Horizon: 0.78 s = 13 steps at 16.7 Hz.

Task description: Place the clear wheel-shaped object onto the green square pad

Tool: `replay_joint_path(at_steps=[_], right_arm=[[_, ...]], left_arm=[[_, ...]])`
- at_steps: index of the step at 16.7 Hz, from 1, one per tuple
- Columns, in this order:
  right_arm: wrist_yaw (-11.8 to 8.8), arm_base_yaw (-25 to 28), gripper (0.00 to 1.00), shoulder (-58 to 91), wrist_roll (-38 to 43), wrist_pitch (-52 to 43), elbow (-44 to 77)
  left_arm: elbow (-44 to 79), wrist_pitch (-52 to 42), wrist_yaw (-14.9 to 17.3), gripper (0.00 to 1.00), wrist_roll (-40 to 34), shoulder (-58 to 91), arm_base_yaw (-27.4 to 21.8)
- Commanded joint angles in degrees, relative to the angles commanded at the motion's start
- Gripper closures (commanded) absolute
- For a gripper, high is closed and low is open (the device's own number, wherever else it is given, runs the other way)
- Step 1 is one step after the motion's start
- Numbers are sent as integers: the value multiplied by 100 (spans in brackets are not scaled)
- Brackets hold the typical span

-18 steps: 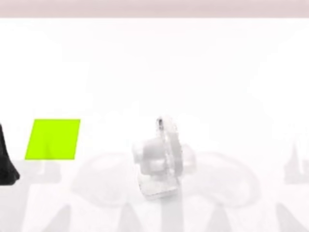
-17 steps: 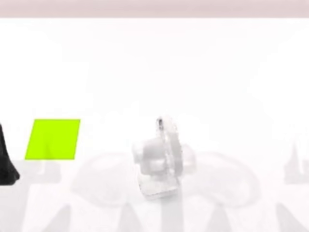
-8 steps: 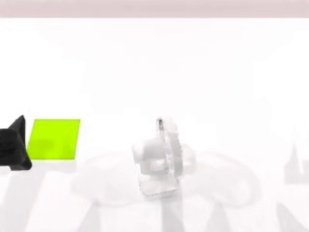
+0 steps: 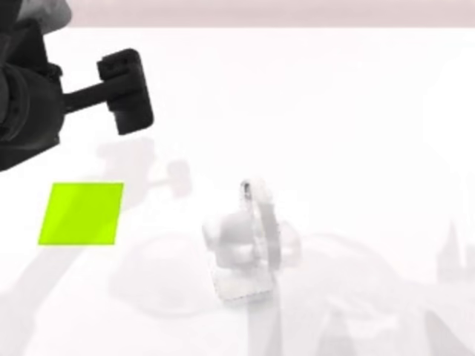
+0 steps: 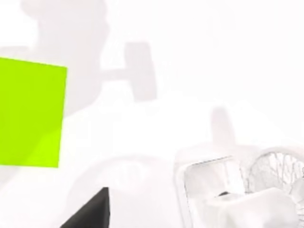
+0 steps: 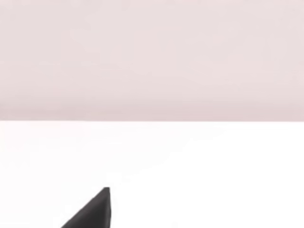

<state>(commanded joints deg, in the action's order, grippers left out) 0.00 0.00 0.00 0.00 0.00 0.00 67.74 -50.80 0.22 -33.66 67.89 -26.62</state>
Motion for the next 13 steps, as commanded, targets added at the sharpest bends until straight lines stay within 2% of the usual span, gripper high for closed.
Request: replay_joint_path(at_steps=[7, 10, 13], right_arm=[[0, 0, 0, 0, 0, 0, 0], [0, 0, 0, 0, 0, 0, 0], [0, 0, 0, 0, 0, 0, 0]], left_arm=[[3801, -2556, 11, 0, -1792, 3739, -1346], [4763, -3323, 4, 0, -2285, 4778, -1721], [5233, -3751, -3, 0, -2549, 5316, -1920]])
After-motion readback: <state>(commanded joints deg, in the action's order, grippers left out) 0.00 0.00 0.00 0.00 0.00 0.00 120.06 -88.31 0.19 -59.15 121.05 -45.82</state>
